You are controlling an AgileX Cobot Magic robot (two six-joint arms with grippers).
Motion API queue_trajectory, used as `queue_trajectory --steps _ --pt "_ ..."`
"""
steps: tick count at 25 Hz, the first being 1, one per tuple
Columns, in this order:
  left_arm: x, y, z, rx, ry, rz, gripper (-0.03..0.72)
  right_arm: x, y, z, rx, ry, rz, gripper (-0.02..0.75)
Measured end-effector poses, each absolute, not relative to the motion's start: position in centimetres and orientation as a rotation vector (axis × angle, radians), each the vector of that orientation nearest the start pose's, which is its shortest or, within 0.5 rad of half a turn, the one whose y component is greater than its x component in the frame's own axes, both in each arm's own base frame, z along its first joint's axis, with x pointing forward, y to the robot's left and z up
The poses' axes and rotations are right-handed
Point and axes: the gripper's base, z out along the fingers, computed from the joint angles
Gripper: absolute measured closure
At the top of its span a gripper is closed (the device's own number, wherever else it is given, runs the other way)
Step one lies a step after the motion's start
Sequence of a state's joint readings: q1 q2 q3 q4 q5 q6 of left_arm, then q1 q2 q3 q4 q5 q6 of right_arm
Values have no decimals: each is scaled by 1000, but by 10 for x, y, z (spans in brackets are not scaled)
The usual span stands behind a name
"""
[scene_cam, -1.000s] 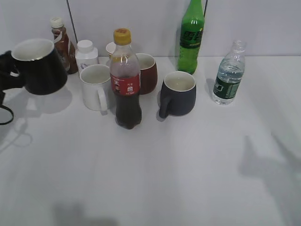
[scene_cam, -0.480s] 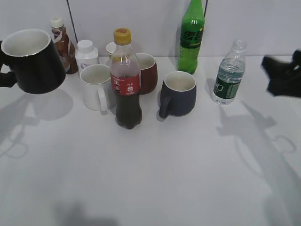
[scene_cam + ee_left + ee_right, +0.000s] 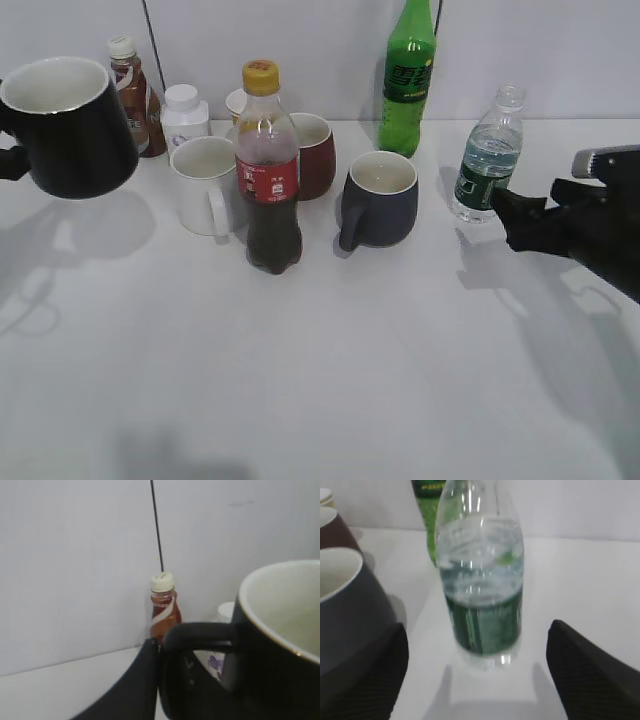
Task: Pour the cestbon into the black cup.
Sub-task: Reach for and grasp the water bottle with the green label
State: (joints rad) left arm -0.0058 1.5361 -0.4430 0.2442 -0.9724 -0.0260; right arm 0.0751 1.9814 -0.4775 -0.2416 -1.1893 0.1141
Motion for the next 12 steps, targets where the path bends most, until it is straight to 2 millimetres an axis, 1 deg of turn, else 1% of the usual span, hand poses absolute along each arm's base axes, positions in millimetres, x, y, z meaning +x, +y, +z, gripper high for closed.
queue_trajectory --steps 5,10,12 --pt "266 -37 205 310 1621 -118 634 325 48 97 -238 1735 302 71" --pt "264 -49 203 353 1639 -150 634 360 54 84 -263 1740 341 71" --pt "263 -52 201 365 1659 -154 634 373 57 78 -266 1783 340 80"
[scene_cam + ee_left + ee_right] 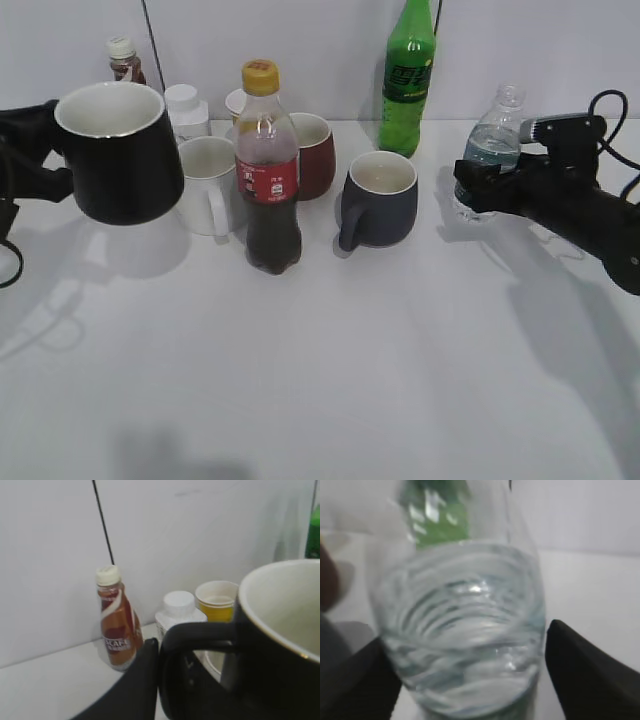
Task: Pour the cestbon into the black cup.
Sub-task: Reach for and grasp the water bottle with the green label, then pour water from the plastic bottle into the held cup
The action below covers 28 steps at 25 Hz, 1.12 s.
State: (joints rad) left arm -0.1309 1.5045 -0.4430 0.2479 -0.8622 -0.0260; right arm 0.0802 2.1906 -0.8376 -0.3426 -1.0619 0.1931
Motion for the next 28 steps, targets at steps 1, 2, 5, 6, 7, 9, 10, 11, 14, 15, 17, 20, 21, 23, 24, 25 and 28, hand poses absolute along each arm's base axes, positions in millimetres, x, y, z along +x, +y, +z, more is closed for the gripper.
queue_trajectory --steps 1,2,5,6,7,9,10,11,14,15,17,20,21,23,24,25,28 --pt "263 -53 200 371 1669 -156 634 379 58 75 -270 1807 334 99" --pt "262 -54 199 377 1679 -159 634 383 60 73 -276 1822 330 146" --pt "261 -60 195 400 1714 -168 634 385 62 74 -298 1834 327 253" --pt "260 -62 194 410 1728 -172 634 385 63 76 -312 1836 328 253" --pt "259 -65 192 423 1742 -178 634 383 64 78 -324 1845 327 253" --pt "256 -72 191 453 1755 -195 634 376 67 86 -355 1877 316 253" --pt "255 -76 190 466 1762 -202 634 372 69 92 -374 1888 305 253" --pt "253 -80 190 484 1767 -213 634 367 73 105 -402 1886 288 253" --pt "245 -95 191 550 1788 -243 634 349 86 138 -492 1860 237 253" --pt "242 -100 191 575 1790 -255 634 343 90 153 -522 1835 213 253" --pt "235 -109 193 617 1796 -274 634 329 102 175 -594 1807 170 253" --pt "226 -123 194 686 1803 -306 634 309 120 205 -746 1763 86 253" --pt "222 -128 193 714 1813 -316 634 303 127 209 -812 1753 61 253" --pt "215 -138 190 770 1827 -338 634 291 138 218 -925 1722 23 253" --pt "212 -142 189 791 1828 -348 634 285 143 220 -976 1714 12 253" --pt "209 -146 189 812 1824 -360 634 281 148 221 -1028 1700 -3 253" --pt "202 -155 189 853 1811 -389 634 272 159 221 -1168 1650 -48 253"
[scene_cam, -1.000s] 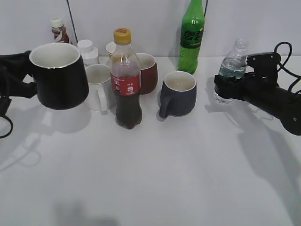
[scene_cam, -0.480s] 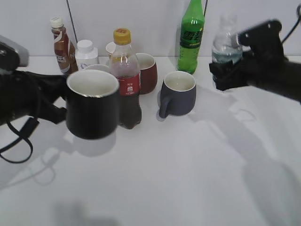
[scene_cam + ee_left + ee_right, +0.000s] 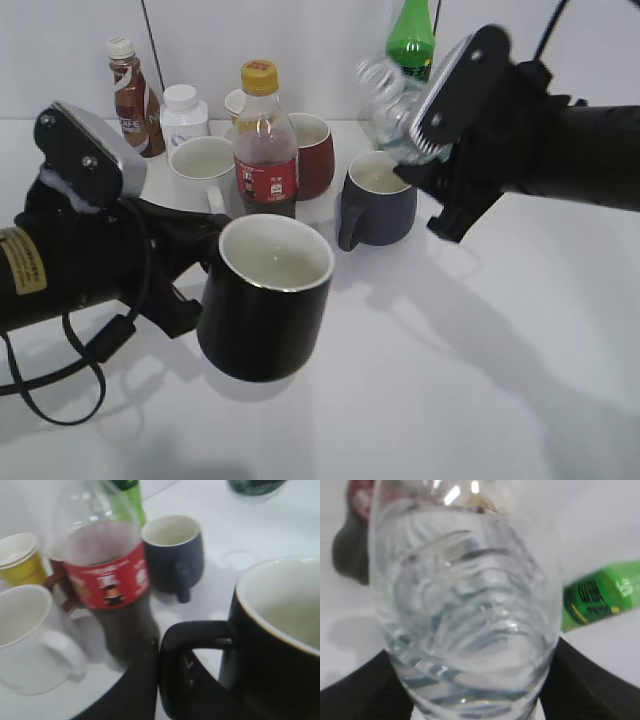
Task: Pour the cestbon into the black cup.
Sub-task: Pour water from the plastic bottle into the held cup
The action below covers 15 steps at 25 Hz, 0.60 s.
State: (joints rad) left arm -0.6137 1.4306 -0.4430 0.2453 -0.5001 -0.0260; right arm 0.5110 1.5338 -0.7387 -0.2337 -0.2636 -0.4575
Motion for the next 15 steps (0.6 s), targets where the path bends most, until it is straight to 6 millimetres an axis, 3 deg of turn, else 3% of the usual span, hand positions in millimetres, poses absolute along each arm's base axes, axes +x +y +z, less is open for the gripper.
queue_trajectory --steps 10,15 --pt "209 -169 205 853 1749 -411 634 261 174 218 -1454 1443 -192 253" --pt "217 -174 201 858 1765 -410 634 261 174 218 -1555 1339 -280 253"
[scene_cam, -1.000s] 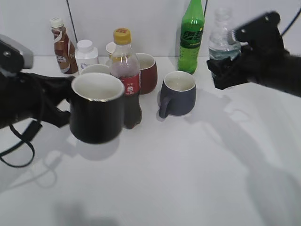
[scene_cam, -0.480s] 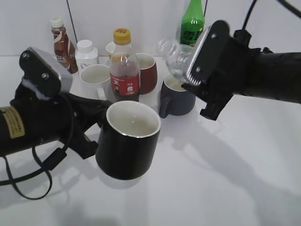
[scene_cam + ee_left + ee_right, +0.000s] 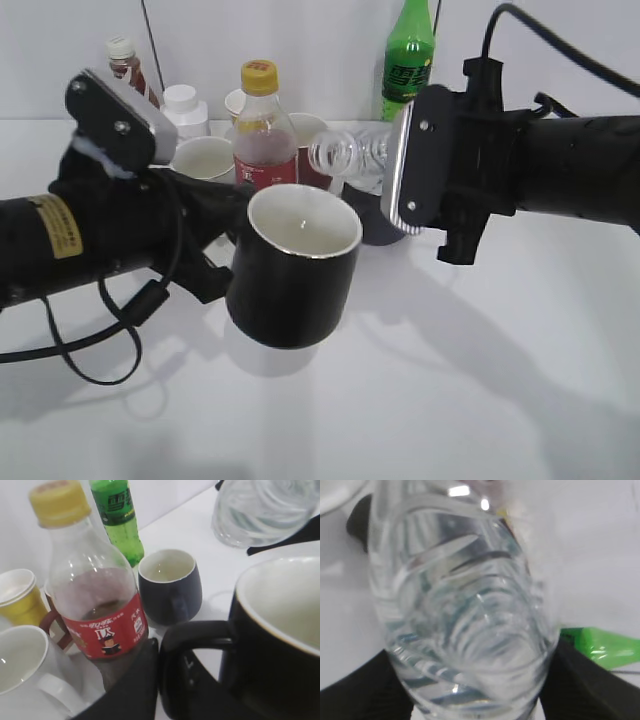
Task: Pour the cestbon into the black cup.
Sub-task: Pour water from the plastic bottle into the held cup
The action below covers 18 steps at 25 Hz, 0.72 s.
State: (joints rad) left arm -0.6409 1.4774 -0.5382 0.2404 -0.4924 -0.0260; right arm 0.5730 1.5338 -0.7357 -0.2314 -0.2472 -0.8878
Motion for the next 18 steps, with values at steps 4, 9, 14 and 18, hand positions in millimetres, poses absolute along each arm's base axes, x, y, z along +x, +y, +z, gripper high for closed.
queue_trajectory --steps 4,9,14,18 --pt "219 -177 195 867 1774 -411 634 261 174 219 -1638 1244 -356 253" --pt "220 -177 195 867 1767 -414 634 262 176 223 -1668 1126 -424 253" --pt "220 -177 195 867 1765 -414 634 263 178 227 -1660 1048 -469 253" --pt "220 -177 195 867 1765 -414 634 265 177 232 -1634 1004 -528 253"
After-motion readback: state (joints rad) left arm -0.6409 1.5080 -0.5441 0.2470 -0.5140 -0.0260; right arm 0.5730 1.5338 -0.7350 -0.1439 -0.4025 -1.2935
